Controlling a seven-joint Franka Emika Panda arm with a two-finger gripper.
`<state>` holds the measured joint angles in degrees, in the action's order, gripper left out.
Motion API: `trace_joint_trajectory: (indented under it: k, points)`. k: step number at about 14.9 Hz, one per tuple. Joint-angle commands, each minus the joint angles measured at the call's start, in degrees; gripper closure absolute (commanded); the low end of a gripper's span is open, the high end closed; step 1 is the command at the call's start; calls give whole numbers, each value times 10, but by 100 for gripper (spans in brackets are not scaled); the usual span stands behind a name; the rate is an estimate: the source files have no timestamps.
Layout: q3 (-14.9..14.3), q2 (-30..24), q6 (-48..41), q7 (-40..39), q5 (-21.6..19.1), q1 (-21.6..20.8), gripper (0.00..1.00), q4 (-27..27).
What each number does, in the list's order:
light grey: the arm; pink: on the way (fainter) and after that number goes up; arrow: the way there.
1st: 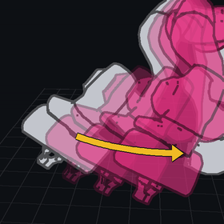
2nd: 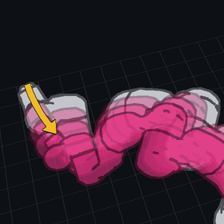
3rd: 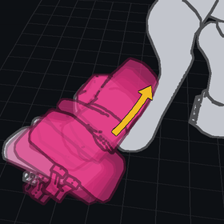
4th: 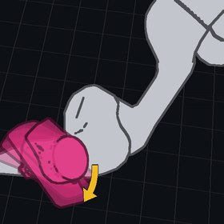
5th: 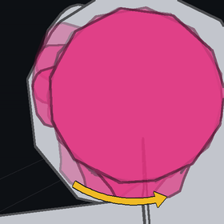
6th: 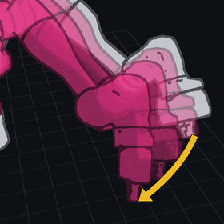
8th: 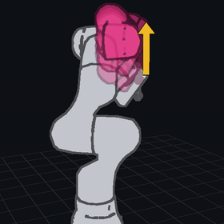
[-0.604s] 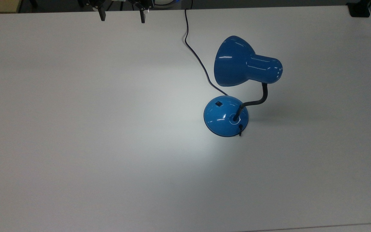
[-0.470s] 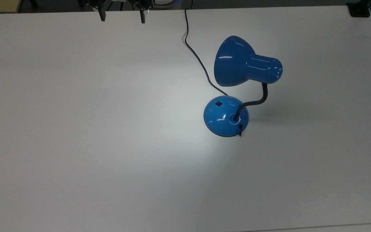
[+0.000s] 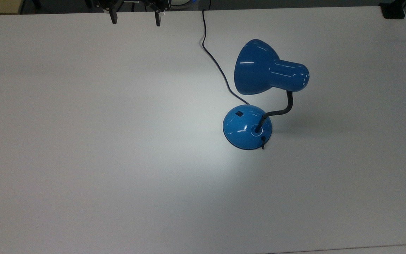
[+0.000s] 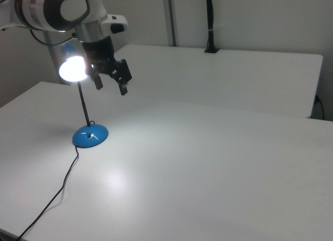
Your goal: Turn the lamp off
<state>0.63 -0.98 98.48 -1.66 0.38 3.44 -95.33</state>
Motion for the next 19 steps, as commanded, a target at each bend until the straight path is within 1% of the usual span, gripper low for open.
trace_joint_trajectory:
  k: [1,4,6,7,9,10,12,13,14,15,16,18,19]
  points:
    - [0,-2,1,-1,-1,-4,0,-2]
    - [2,0,0,-4,-3,-5,0,-9]
    - [24,3,-9,-27,0,-2,0,-25]
    - [27,5,-21,-58,0,-1,0,-25]
    - [29,9,-47,-145,0,-2,0,-25]
    - [30,11,-54,-170,0,-2,0,-25]
    - [31,13,-59,-174,-2,-3,0,-31]
    - [52,20,-51,-173,-1,-3,0,-48]
    - [62,26,-51,-174,0,-3,0,-51]
    - [65,31,-51,-173,-2,-2,11,-57]
    - [65,33,-50,-172,-10,-3,29,-59]
    - [66,38,-42,-132,-50,-4,71,-61]
    - [68,42,-17,-105,-58,-5,87,-68]
